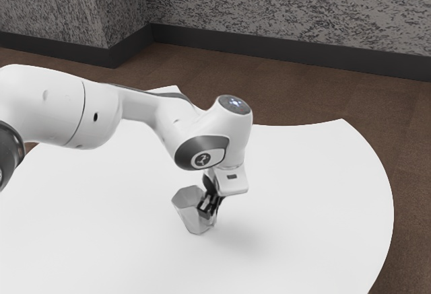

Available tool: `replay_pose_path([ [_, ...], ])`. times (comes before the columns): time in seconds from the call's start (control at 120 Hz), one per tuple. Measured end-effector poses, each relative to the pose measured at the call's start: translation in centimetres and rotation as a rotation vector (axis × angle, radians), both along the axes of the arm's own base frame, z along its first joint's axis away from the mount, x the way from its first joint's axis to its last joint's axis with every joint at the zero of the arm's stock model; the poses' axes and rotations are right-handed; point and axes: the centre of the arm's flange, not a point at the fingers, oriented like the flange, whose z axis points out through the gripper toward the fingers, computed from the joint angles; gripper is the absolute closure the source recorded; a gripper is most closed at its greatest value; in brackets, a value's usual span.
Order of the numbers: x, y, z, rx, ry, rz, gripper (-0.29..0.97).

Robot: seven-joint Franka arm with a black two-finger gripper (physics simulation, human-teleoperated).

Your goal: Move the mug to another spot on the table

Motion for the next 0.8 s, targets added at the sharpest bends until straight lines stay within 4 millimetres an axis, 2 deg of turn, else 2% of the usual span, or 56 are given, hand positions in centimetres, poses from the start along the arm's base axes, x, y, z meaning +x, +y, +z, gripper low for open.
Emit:
replay_pose_path([
  [0.133, 0.3, 0.4, 0.0, 0.043, 0.015, 0.03, 0.59],
  [0.317, 0.8, 0.4, 1.2, 0.087, 0.019, 0.072, 0.61],
  [0.408, 1.3, 1.4, 1.7, 0.111, 0.019, 0.113, 0.61],
  [0.55, 3.0, 4.2, 2.5, 0.149, 0.0, 0.198, 0.65],
  [0.8, 4.4, 6.8, 3.8, 0.185, -0.041, 0.332, 0.69],
])
